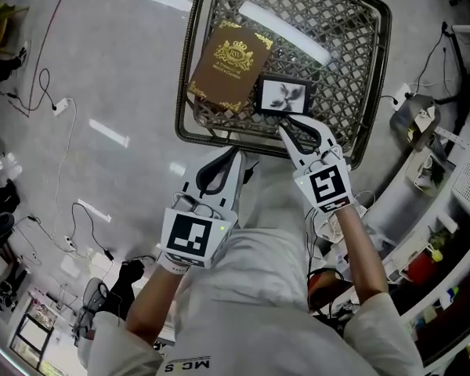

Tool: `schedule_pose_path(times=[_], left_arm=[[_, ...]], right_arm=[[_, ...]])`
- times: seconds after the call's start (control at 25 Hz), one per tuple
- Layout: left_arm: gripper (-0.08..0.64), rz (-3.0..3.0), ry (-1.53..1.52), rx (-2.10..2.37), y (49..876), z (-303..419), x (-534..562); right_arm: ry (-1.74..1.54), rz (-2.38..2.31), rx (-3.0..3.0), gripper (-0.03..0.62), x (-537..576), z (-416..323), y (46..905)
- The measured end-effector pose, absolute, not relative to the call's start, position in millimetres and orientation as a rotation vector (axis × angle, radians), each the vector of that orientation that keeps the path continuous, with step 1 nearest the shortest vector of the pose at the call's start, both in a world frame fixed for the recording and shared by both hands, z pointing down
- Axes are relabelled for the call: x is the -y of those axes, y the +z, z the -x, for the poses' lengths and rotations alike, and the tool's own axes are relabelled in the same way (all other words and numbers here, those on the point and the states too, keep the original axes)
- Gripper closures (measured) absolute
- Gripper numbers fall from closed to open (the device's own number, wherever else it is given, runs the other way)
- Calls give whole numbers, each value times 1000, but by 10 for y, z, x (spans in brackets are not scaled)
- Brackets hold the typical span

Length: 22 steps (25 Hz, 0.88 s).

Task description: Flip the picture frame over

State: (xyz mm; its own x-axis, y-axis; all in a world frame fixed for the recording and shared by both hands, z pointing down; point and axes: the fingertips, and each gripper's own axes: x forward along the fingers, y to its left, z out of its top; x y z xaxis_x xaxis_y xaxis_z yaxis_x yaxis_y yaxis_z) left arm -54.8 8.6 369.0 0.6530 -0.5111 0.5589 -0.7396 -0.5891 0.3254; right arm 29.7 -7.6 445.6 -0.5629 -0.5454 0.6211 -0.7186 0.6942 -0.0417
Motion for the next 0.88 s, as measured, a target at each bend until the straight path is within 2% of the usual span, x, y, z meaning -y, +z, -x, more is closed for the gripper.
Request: schedule_pose_path(times=[0.88], left_arm=[[535,-2265,592,1005,4194,529,-155]], right_arm=[[289,-631,2262,517,51,-106,5498]])
